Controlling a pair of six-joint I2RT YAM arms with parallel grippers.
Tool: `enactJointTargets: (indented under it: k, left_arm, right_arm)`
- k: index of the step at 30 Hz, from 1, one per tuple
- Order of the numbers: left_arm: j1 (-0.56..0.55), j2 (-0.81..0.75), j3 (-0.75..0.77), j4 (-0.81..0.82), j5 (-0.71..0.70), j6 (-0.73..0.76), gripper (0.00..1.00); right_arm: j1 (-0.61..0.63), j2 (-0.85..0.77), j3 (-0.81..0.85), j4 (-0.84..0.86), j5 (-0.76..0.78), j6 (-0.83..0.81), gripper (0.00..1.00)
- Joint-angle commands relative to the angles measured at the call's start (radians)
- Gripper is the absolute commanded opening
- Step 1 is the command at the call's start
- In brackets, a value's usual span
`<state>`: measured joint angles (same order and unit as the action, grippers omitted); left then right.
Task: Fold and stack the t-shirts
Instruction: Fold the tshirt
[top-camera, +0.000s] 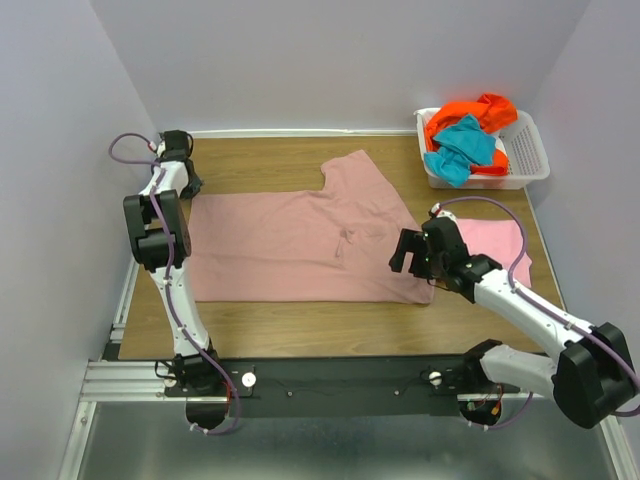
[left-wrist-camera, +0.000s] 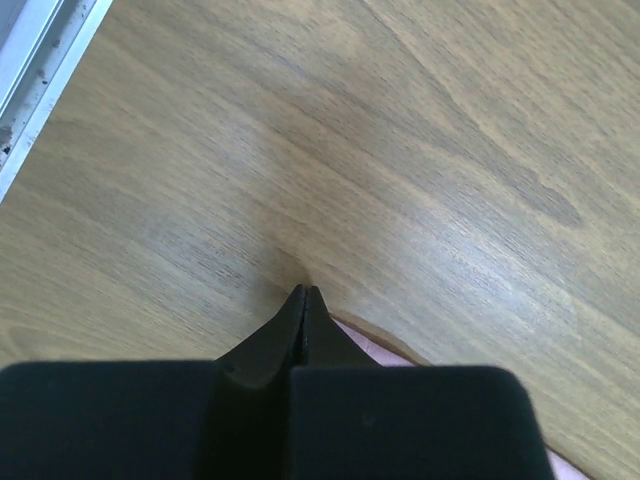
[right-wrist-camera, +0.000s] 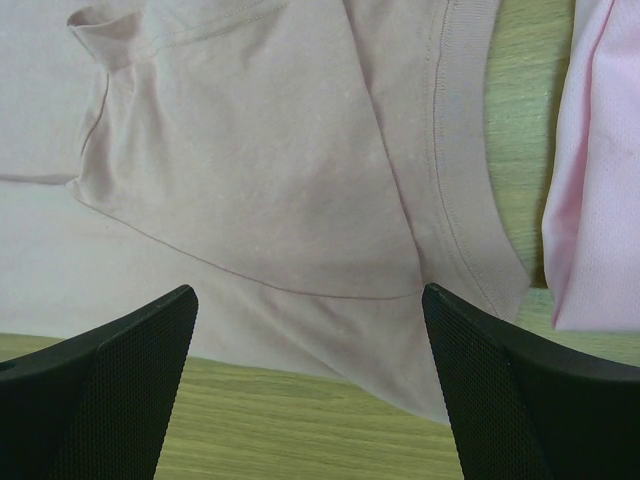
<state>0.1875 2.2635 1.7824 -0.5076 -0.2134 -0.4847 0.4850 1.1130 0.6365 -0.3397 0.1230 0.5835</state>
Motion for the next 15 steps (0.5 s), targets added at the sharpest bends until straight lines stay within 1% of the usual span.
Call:
enactJointTargets:
  k: [1, 10, 13, 15]
  left_arm:
    - [-0.006, -0.031, -0.066, -0.017, 0.034, 0.018, 0.0]
    - [-0.016, -0.228, -0.216, 0.101, 0.025, 0.028, 0.0]
    - [-0.025, -0.281, -0.264, 0.151, 0.028, 0.035, 0.0]
    - [-0.026, -0.311, -0.285, 0.156, 0.02, 0.032, 0.0]
  right_arm:
    - [0.003, 0.018, 0.022, -0.009, 0.033, -0.005, 1.0]
    - [0.004, 0.062, 0.06, -0.009, 0.027, -0.004, 1.0]
    - [0.004, 0.08, 0.078, -0.008, 0.044, -0.013, 1.0]
    - [0.003, 0.094, 0.098, -0.007, 0.058, -0.016, 1.0]
